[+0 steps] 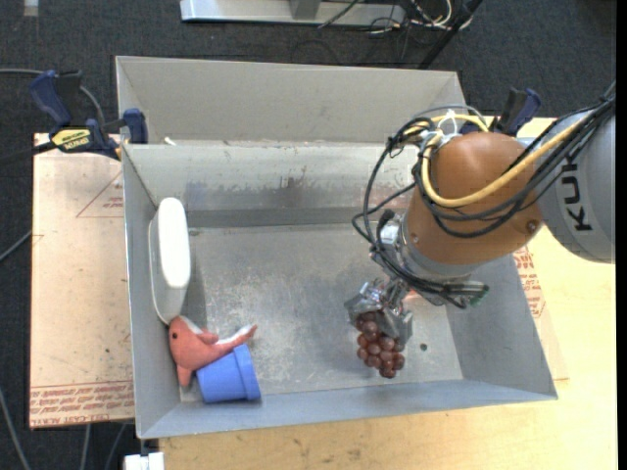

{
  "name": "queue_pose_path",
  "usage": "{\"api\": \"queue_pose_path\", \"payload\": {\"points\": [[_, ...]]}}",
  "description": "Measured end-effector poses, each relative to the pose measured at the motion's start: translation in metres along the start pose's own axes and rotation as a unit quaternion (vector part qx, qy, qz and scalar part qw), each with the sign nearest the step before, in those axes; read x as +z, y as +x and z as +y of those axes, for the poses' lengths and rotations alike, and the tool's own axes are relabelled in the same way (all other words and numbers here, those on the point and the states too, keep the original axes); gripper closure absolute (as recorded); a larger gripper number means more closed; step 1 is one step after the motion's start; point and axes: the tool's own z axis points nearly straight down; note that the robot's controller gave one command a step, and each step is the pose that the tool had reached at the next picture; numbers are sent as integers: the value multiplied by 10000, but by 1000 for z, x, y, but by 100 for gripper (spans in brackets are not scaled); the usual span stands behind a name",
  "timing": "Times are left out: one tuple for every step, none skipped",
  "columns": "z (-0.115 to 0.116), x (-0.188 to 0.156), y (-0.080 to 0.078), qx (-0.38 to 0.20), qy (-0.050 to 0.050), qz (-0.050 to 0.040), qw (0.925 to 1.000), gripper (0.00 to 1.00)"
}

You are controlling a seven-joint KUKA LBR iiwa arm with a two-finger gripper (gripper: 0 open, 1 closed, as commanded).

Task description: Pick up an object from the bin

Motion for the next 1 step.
{"api": "queue_pose_path", "payload": {"points": [[0, -9, -1, 3, 9, -11, 10000, 100]]}}
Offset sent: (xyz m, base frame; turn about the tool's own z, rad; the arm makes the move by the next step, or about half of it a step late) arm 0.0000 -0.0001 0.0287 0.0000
